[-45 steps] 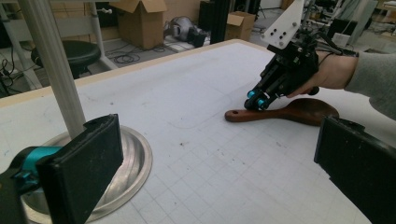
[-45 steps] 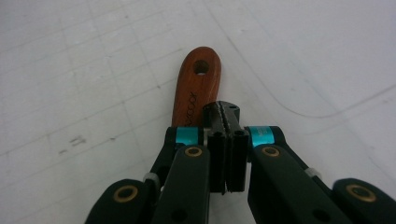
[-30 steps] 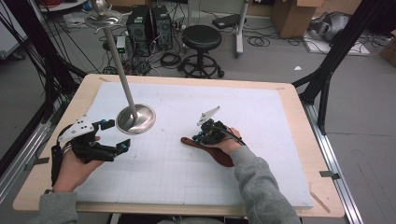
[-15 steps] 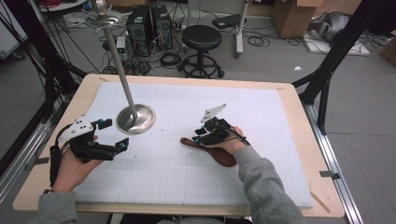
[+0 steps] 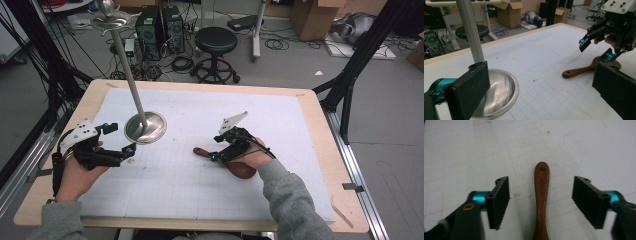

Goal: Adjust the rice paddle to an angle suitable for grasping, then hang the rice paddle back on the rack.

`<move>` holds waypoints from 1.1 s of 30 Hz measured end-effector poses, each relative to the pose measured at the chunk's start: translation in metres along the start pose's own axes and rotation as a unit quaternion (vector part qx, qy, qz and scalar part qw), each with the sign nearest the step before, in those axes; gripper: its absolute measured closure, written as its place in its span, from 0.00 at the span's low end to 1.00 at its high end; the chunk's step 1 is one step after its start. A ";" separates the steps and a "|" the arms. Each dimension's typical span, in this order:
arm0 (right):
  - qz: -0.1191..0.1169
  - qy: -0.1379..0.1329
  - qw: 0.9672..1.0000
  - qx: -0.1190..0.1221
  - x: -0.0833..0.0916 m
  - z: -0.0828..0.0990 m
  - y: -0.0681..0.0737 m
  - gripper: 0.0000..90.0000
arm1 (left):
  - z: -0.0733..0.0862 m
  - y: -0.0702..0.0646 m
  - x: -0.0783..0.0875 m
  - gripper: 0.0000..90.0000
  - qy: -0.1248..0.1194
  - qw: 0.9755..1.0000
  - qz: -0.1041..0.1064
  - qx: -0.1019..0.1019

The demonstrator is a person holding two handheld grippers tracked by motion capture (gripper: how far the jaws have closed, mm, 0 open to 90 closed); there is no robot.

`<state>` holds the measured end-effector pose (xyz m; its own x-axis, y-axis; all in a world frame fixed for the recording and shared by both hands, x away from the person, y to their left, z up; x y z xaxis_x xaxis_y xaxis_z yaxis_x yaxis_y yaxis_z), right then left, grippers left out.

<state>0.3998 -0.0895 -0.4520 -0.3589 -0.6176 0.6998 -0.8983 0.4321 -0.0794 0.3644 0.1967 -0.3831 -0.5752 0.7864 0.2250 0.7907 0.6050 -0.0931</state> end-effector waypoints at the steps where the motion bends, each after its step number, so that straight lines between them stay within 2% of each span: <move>1: 0.006 0.003 1.000 -0.003 0.004 0.002 -0.002 0.18 | 0.000 0.001 -0.003 0.02 -0.001 1.000 0.003 0.002; 3: 0.013 0.003 1.000 -0.013 0.009 0.004 -0.005 0.12 | 0.000 0.001 -0.006 0.02 0.001 1.000 0.006 0.003; 6: 0.019 0.001 1.000 -0.020 0.015 0.007 -0.007 0.09 | -0.001 0.001 -0.009 0.02 0.002 1.000 0.009 0.005; 7: 0.012 -0.002 1.000 -0.026 0.021 0.009 -0.006 0.02 | -0.002 0.001 -0.012 0.02 0.000 1.000 0.012 0.006; 13: 0.005 0.002 1.000 -0.021 0.028 0.017 -0.005 0.01 | -0.002 0.002 -0.018 0.02 0.004 1.000 0.015 0.008; 25: 0.009 0.011 1.000 -0.012 0.026 0.019 -0.002 0.02 | -0.002 0.002 -0.019 0.02 0.003 1.000 0.015 0.010; 31: 0.009 0.018 1.000 -0.009 0.023 0.019 0.000 0.02 | -0.003 0.000 -0.023 0.02 0.001 1.000 0.022 0.007; 33: 0.014 0.020 1.000 -0.013 0.024 0.019 -0.002 0.02 | -0.003 0.000 -0.025 0.02 0.002 1.000 0.021 0.007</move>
<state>0.3881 -0.1177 -0.4491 -0.3726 -0.5789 0.7253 -0.8811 0.4661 -0.0806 0.3792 0.1768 -0.3858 -0.5403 0.8111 0.2240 0.8114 0.5727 -0.1169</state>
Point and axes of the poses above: each handheld gripper's, and its own axes: x roughly backward along the jaws, z roughly out of its underside, y roughly to its left, the point moved 9 cm from there along -x, roughly forward along the jaws, and after that the axes turned 9 degrees about z, right-handed, at the moved point
